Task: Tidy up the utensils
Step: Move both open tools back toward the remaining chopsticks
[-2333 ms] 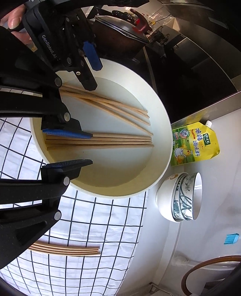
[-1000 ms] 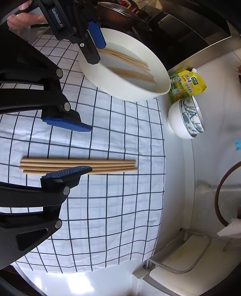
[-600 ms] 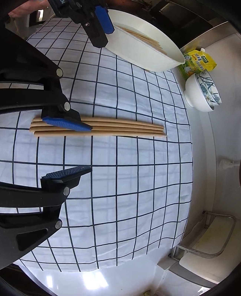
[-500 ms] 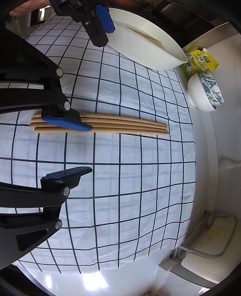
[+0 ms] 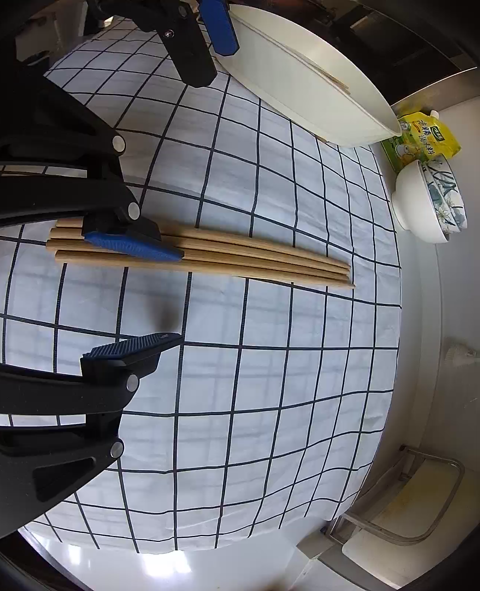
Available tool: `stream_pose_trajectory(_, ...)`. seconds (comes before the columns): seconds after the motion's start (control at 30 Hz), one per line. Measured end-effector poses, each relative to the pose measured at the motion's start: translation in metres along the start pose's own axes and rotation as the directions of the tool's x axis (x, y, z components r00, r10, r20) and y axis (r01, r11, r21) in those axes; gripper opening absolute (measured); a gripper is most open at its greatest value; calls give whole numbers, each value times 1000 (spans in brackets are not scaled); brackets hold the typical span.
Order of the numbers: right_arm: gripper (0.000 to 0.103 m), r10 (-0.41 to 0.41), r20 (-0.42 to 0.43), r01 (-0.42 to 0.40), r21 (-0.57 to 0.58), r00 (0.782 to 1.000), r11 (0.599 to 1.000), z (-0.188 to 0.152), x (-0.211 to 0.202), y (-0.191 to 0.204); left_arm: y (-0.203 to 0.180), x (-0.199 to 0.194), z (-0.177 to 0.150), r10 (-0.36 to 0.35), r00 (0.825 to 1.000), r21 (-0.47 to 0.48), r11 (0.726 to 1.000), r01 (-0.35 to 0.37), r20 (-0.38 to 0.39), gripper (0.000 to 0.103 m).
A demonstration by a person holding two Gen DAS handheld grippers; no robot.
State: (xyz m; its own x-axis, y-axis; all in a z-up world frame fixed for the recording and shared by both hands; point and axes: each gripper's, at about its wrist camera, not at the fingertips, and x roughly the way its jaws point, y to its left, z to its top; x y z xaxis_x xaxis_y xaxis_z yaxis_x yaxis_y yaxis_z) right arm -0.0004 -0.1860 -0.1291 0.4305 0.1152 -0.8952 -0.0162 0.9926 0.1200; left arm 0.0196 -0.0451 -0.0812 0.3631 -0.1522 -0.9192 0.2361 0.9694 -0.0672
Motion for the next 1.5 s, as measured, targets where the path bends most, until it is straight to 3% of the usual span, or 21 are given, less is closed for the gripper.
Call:
stream_pose_trajectory(0.3, 39, 9, 9, -9, 6, 1000, 1000, 3, 2, -13, -15, 9, 4, -12, 1000, 10, 1000, 12, 4, 69)
stream_pose_trajectory(0.73, 39, -10, 33, 9, 49, 999, 999, -2, -4, -65, -51, 50, 5, -48, 999, 3, 999, 48, -22, 69)
stream_pose_trajectory(0.87, 40, 20, 48, -23, 53, 999, 998, -3, -9, -70, -55, 60, 2, -44, 998, -9, 999, 44, -34, 69)
stream_pose_trajectory(1.07, 40, 42, 66, -44, 22, 997, 999, -4, -13, -68, -59, 66, -3, -4, 999, -15, 1000, 3, -35, 69)
stream_pose_trajectory(1.33, 40, 61, 72, -60, -13, 996, 998, 0, -11, -62, -58, 65, -10, 102, 994, -7, 995, -103, -43, 72)
stream_pose_trajectory(1.5, 40, 67, 55, -65, -40, 996, 997, 5, -3, -59, -38, 65, -6, 139, 989, -65, 988, -142, -50, 72)
